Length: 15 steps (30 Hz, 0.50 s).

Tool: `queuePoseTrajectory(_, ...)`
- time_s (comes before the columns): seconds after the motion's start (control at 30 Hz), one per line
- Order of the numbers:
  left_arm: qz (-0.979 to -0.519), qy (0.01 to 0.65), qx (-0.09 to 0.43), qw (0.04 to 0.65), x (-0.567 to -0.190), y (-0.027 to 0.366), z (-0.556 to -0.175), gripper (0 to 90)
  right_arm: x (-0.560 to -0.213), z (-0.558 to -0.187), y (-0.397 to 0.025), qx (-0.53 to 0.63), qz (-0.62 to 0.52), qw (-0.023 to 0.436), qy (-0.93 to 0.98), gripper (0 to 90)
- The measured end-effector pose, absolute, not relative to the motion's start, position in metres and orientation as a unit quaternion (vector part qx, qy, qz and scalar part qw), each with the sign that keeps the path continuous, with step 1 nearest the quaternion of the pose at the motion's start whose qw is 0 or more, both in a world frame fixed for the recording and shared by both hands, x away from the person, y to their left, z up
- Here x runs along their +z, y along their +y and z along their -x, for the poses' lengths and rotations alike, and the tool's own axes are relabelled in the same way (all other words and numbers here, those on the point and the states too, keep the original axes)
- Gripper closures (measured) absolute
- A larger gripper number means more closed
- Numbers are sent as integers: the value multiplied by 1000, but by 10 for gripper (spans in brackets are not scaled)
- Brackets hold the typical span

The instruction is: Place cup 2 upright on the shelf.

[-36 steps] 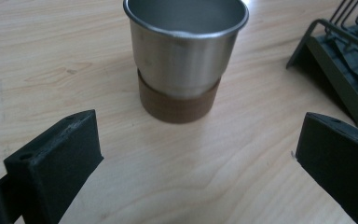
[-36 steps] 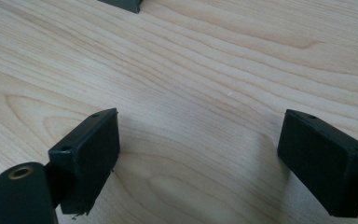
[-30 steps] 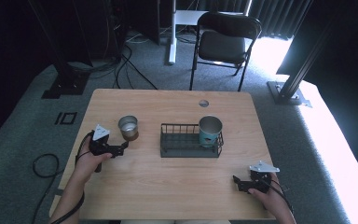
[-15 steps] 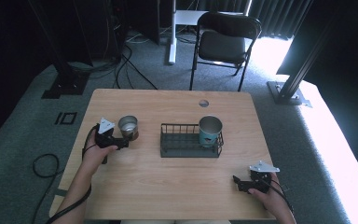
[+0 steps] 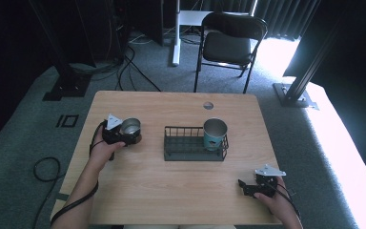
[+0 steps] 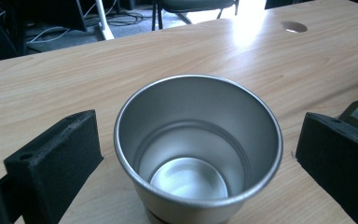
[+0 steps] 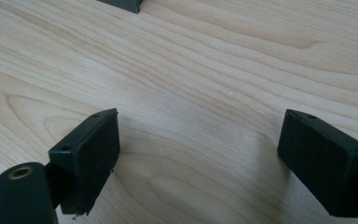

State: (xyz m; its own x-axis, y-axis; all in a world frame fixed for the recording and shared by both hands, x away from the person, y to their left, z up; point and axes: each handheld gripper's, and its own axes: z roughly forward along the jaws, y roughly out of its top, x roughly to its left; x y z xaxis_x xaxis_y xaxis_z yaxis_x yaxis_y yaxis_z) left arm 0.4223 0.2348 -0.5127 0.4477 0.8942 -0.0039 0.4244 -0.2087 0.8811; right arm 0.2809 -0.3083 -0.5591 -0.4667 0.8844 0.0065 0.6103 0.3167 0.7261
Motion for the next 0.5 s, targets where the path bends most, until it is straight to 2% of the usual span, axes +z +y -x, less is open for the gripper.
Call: queuePoseTrajectory(0.5, -736, 455, 259, 430, -518, 228, -435, 6, -559, -281, -308, 340, -475, 202, 786, 124)
